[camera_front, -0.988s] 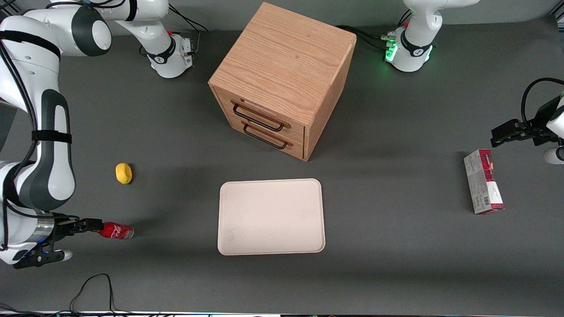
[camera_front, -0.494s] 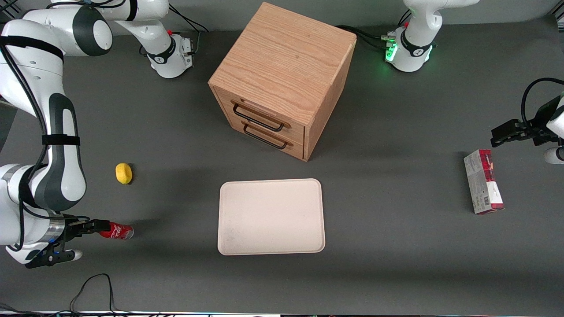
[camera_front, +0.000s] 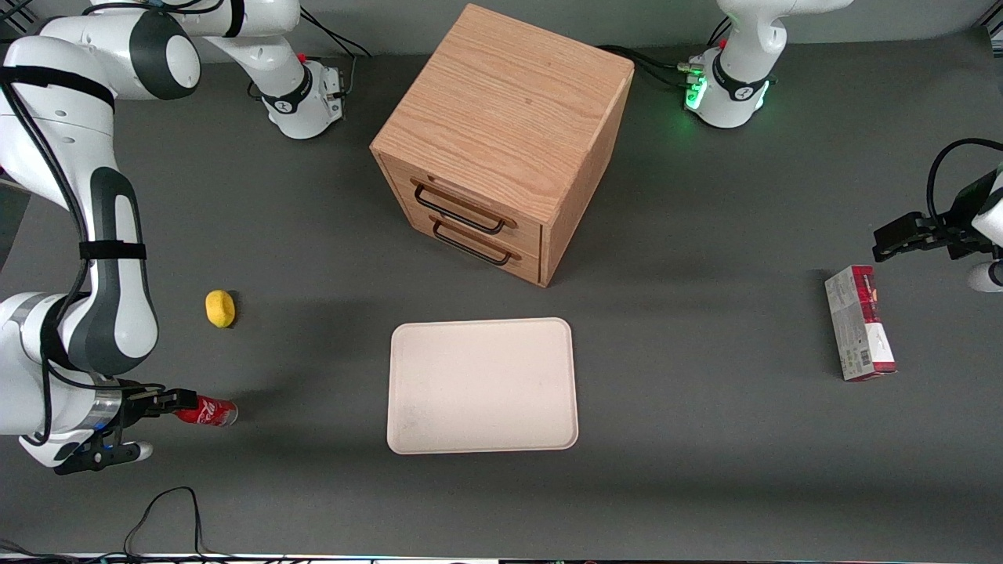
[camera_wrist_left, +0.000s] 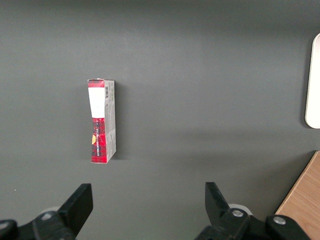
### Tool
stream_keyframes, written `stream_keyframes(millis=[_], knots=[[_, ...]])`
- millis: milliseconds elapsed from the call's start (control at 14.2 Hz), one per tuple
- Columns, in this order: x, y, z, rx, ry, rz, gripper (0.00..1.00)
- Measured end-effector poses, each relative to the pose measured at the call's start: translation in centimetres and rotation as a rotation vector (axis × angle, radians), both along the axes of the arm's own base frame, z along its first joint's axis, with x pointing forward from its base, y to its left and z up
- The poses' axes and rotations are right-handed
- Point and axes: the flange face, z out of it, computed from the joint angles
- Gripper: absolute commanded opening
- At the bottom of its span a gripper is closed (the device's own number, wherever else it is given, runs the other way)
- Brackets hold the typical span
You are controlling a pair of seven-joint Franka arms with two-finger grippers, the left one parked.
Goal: Place coke bottle on tray
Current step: 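Close the right gripper on the red bottle, then lift the bottle and carry it over the cream tray's corner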
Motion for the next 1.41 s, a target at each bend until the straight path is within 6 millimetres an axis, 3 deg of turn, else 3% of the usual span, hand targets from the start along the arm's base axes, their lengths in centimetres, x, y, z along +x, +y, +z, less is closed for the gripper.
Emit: stream_keyframes(millis=[918, 1129, 1412], knots=[[-0.2, 0.0, 0.7, 0.001, 0.005, -0.001, 0.00], [-1.4, 0.0, 4.7, 0.004, 0.045, -0.004, 0.00], [-5.1, 0.0, 14.6, 0.006, 0.079, -0.014, 0.00]])
